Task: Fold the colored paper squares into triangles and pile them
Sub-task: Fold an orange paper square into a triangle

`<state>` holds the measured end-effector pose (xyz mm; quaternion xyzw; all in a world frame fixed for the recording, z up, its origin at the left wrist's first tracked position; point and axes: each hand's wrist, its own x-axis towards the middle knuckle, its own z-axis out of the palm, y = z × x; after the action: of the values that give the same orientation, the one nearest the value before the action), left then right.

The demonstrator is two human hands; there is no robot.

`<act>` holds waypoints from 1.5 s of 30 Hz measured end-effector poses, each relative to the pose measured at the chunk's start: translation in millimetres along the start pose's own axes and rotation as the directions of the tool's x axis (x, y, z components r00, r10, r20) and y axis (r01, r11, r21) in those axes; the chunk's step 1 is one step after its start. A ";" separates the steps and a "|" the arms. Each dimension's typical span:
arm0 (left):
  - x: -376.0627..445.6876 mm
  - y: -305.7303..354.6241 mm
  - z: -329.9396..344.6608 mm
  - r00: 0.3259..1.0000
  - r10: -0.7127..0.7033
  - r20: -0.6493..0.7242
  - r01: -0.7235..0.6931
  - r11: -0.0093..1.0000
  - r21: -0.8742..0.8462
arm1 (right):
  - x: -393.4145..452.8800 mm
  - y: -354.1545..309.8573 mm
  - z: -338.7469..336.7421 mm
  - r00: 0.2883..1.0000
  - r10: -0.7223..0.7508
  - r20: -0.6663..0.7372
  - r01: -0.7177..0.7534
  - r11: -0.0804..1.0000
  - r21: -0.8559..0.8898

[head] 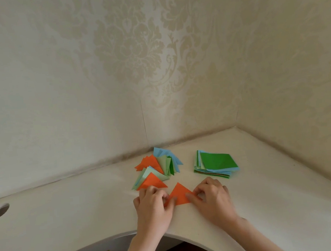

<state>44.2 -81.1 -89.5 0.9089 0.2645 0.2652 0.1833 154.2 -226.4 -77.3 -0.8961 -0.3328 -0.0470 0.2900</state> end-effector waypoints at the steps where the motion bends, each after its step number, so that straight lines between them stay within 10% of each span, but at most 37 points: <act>1: 0.6 1.8 3.3 1.000 0.003 -0.023 -0.002 1.000 0.028 | -0.2 -2.1 1.5 1.000 0.020 -0.010 -0.020 0.999 -0.027; 20: 1.8 -11.1 -13.2 0.999 0.020 0.033 -0.014 0.985 -0.171 | 3.8 6.4 -5.4 0.996 0.016 0.084 -0.027 0.992 0.125; 34: -2.8 42.4 -6.9 0.990 -0.074 0.117 0.065 0.994 0.086 | -2.1 1.6 0.9 1.000 0.029 0.008 -0.030 0.997 0.068; 45: -5.6 26.1 -6.6 0.994 0.003 0.109 0.022 0.974 -0.226 | -2.5 4.2 2.4 1.000 0.008 0.000 -0.008 0.998 0.057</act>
<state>46.3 -103.8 -74.0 0.8938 0.2266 0.2428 0.3012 154.6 -229.1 -82.0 -0.8888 -0.3302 -0.0364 0.3158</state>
